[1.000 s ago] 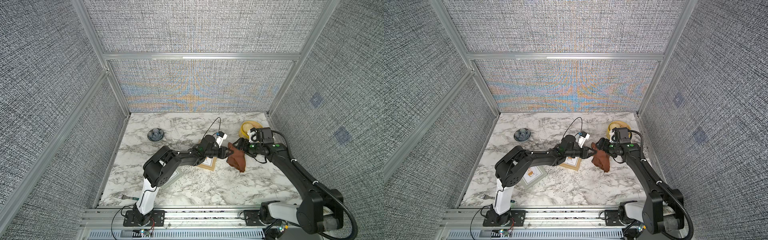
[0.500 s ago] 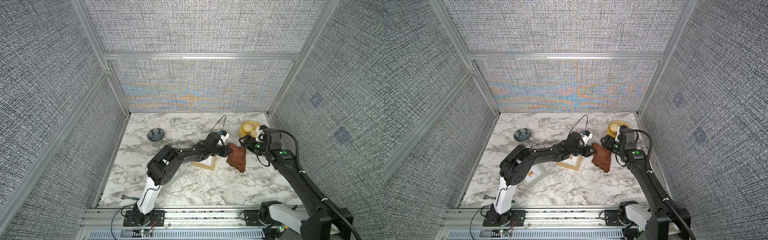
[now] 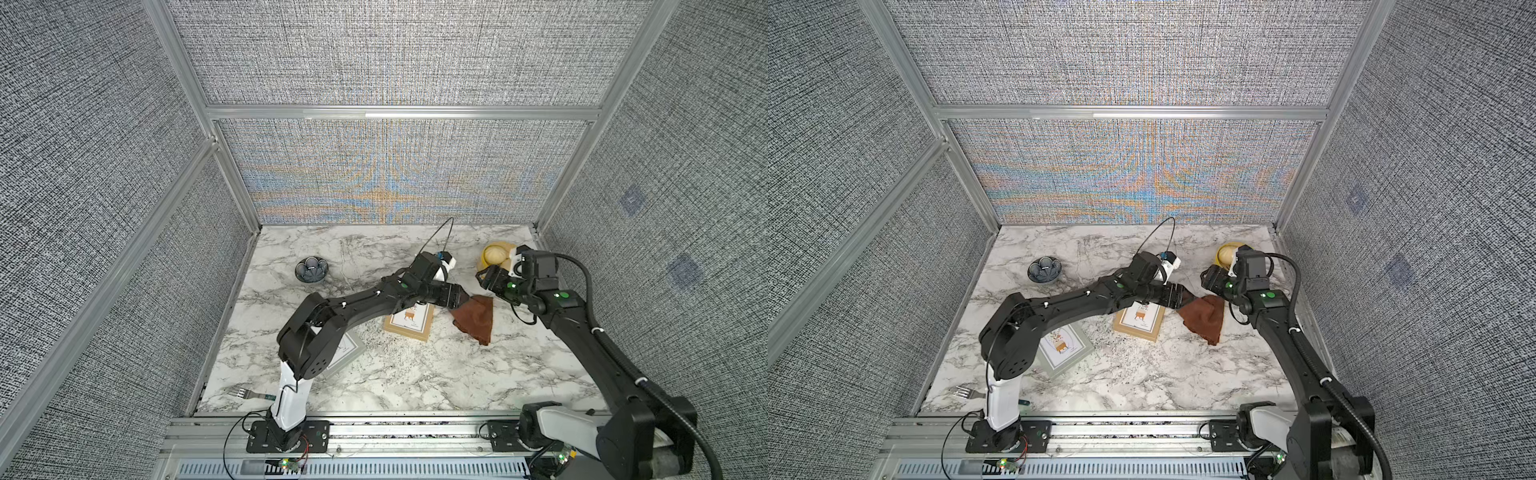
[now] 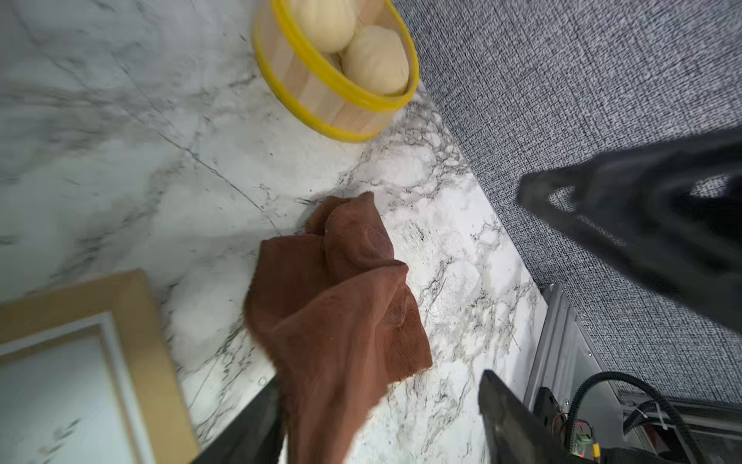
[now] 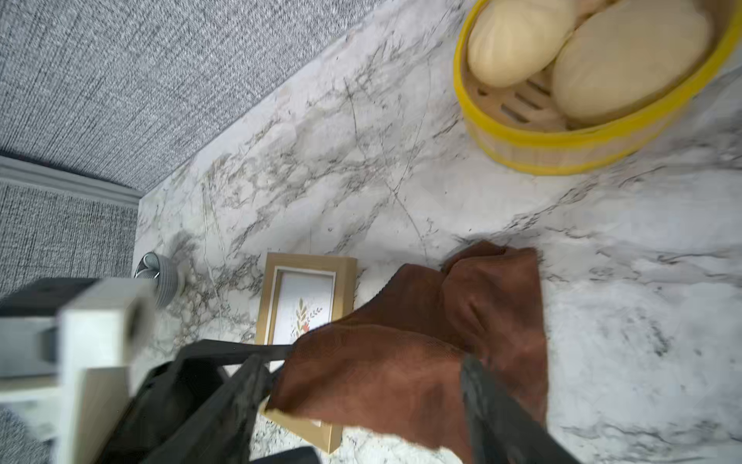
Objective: Wipe the picture frame with a cloth
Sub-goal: Place the cleaning item at the center of the board, then move the picture frame to the center of the board.
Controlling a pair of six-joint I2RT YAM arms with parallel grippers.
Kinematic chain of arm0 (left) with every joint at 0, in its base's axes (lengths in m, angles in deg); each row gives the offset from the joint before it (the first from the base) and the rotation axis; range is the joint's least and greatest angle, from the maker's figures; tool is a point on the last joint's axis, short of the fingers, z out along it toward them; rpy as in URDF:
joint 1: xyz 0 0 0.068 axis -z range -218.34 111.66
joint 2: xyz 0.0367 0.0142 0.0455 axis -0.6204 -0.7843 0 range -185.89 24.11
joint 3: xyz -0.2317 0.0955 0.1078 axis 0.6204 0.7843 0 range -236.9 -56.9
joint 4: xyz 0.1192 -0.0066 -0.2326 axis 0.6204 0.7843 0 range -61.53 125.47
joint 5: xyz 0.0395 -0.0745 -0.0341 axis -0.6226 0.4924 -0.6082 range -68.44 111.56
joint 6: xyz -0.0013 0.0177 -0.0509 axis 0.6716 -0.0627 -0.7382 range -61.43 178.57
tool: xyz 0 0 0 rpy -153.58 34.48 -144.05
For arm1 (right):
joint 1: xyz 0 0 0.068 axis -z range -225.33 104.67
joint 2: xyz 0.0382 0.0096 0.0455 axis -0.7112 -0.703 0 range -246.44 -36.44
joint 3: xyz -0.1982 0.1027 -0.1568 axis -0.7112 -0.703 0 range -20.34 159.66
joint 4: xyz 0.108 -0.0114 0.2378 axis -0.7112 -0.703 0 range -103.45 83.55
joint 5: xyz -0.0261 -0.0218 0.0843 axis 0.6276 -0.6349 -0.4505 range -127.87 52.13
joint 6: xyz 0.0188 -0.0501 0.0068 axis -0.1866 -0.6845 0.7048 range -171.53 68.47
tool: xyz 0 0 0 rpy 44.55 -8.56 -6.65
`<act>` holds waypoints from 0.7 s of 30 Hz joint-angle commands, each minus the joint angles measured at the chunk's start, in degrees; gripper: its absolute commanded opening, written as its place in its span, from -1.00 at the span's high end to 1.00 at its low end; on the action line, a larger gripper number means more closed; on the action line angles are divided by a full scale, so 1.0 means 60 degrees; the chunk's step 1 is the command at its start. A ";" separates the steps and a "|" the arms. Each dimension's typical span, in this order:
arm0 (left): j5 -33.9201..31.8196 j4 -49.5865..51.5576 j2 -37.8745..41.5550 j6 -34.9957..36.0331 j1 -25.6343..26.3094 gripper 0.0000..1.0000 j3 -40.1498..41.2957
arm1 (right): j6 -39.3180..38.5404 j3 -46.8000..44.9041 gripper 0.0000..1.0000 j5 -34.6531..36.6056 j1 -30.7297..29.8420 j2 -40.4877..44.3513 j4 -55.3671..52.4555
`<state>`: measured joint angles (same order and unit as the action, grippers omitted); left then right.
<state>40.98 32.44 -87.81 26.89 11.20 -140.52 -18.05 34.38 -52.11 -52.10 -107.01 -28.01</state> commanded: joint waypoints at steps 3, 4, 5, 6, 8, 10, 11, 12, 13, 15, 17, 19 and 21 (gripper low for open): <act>-0.2149 0.2084 0.1411 -0.0150 -0.0746 -0.69 0.1441 | 0.0337 0.0182 -0.53 -0.2005 -0.0428 -0.0889 0.0342; -0.2355 0.2279 0.1682 -0.0280 -0.0918 -0.72 0.1758 | 0.0380 0.0137 -0.53 -0.2059 -0.0574 -0.1008 0.0428; -0.2503 0.2502 0.1969 -0.0385 -0.1087 -0.76 0.2041 | 0.0399 0.0112 -0.52 -0.2195 -0.0799 -0.1152 0.0586; -0.2620 0.2693 0.2220 -0.0425 -0.1241 -0.76 0.2327 | 0.0412 0.0167 -0.52 -0.2242 -0.1062 -0.1329 0.0613; -0.3184 0.3366 0.2592 -0.0900 -0.1435 -0.77 0.2596 | 0.0493 0.0299 -0.51 -0.2190 -0.1534 -0.1757 0.0582; -0.3666 0.3977 0.2766 -0.0991 -0.1595 -0.77 0.2669 | 0.0766 0.0299 -0.51 -0.2175 -0.1908 -0.2204 0.0804; -0.3707 0.4088 0.2817 -0.0977 -0.1671 -0.77 0.2714 | 0.0921 0.0291 -0.50 -0.2188 -0.2062 -0.2458 0.0951; -0.3690 0.4088 0.2845 -0.1041 -0.1732 -0.77 0.2783 | 0.1065 0.0299 -0.49 -0.2176 -0.2190 -0.2727 0.1074; -0.3617 0.4019 0.2855 -0.1135 -0.1777 -0.77 0.2840 | 0.1207 0.0295 -0.48 -0.2131 -0.2272 -0.2940 0.1138; -0.3295 0.3808 0.2739 -0.1281 -0.1864 -0.77 0.2920 | 0.1460 0.0302 -0.46 -0.2218 -0.2397 -0.3438 0.1337; -0.2976 0.3669 0.2531 -0.1337 -0.1899 -0.77 0.2884 | 0.1596 0.0288 -0.46 -0.2448 -0.2500 -0.3866 0.1517; -0.2700 0.3556 0.2289 -0.1395 -0.1914 -0.75 0.2808 | 0.1719 0.0294 -0.43 -0.2773 -0.2645 -0.4265 0.1735; -0.2442 0.3400 0.2086 -0.1461 -0.1914 -0.72 0.2774 | 0.1788 0.0295 -0.42 -0.2807 -0.2806 -0.4536 0.1641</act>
<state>23.85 53.94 -74.39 19.30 -0.21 -123.42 -9.14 35.89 -66.63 -68.07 -132.91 -19.51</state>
